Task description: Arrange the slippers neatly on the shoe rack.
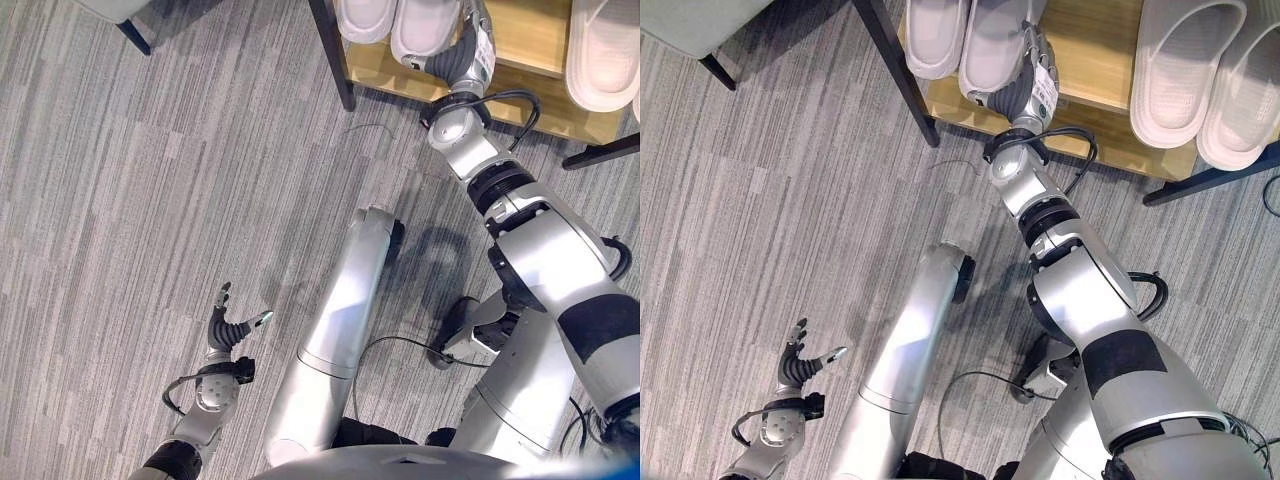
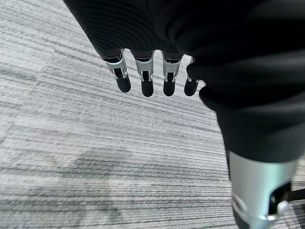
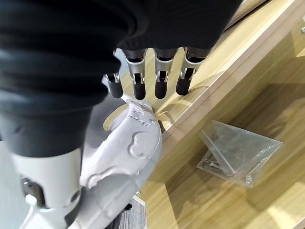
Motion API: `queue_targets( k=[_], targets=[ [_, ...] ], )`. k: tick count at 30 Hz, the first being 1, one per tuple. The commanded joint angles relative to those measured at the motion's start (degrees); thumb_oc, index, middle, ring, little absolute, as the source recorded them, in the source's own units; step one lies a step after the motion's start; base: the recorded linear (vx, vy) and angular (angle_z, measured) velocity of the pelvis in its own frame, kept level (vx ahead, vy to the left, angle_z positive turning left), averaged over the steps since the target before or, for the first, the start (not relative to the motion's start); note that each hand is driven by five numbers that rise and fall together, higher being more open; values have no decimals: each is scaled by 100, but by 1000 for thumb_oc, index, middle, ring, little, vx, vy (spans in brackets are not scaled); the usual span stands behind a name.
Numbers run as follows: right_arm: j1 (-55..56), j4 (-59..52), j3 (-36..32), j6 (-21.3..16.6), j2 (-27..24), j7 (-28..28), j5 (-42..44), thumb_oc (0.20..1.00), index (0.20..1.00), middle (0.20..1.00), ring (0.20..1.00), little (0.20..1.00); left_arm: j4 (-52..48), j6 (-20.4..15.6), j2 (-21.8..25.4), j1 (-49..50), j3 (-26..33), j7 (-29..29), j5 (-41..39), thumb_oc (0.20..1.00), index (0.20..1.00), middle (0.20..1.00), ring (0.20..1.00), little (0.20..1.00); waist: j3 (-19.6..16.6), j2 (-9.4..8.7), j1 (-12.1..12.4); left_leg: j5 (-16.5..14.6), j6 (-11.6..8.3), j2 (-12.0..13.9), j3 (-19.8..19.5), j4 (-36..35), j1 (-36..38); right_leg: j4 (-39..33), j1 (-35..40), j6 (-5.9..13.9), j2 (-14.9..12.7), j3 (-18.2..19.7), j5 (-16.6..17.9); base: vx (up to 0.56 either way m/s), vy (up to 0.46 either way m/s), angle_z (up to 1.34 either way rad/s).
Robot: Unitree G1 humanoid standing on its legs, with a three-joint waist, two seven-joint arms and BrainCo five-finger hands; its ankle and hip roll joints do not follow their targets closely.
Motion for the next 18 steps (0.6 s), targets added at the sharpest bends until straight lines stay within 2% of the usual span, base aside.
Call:
queue_targets(
  k=[1,2,3,5,8,11,12,17,18],
  targets=[
    [-580,-151,17,-208,-31,-360,244,1000,1000,1000,1000,1000,-158,-152,212,13,-152,-32,-231,1000,1000,1000,1000,1000,-145,30,162,-550,-447,-34,-592,179,134,200,242,-622,26,648,1132,0,0,0],
    [-489,-855,-180,-190,-82,-659,188,1000,1000,1000,1000,1000,-438,-201,100,128,34,-115,-704,1000,1000,1000,1000,1000,-145,24,141,-555,-463,-34,-587,143,134,181,214,-648,40,629,1099,-17,-40,0],
    [-388,-1282,-239,-108,-144,-786,-37,1000,1000,1000,1000,1000,-536,-182,106,199,87,-109,-713,1000,1000,1000,1000,1000,-145,19,114,-548,-460,-23,-574,99,134,154,192,-658,59,634,1094,-19,-47,-1],
    [-145,-1758,-392,-78,-237,-842,-185,1000,1000,1000,1000,1000,-686,-171,122,257,114,-103,-671,1000,1000,1000,1000,1000,-145,11,80,-542,-458,-14,-548,83,134,157,171,-656,81,653,1103,0,0,0],
    [556,-3239,-787,-256,-592,-912,-492,1000,1000,1000,1000,1000,-922,-138,230,447,112,-110,-449,1000,1000,1000,1000,1000,-145,-24,-20,-519,-439,1,-534,78,134,199,110,-670,124,679,1099,0,-29,1],
    [812,-3844,-843,-256,-832,-881,-740,1000,1000,1000,1000,1000,-991,-109,293,527,107,-105,-292,1000,1000,1000,1000,1000,-145,-83,-49,-497,-439,20,-521,74,134,230,81,-664,155,713,1102,-4,-36,-1],
    [1285,-4593,-1044,-306,-1175,-813,-945,1000,1000,1000,1000,1000,-1034,-99,278,570,182,-89,-233,1000,1000,1000,1000,1000,-145,-184,-153,-477,-447,50,-531,68,134,236,59,-659,171,738,1118,-14,-58,-4],
    [2875,-6352,-1494,-555,-1819,-464,-1080,1000,1000,1000,1000,1000,-1194,-10,158,669,407,-66,-218,1000,1000,1000,1000,1000,-145,-432,-382,-353,-455,130,-463,-8,134,241,30,-615,205,840,1186,-16,-84,-1],
    [3542,-6858,-1690,-588,-2098,-292,-1306,1000,1000,1000,1000,1000,-1235,36,74,672,561,-103,-205,1000,1000,1000,1000,1000,-145,-503,-495,-312,-462,131,-441,-26,134,252,78,-586,218,855,1211,-22,-121,-2]
  ],
)
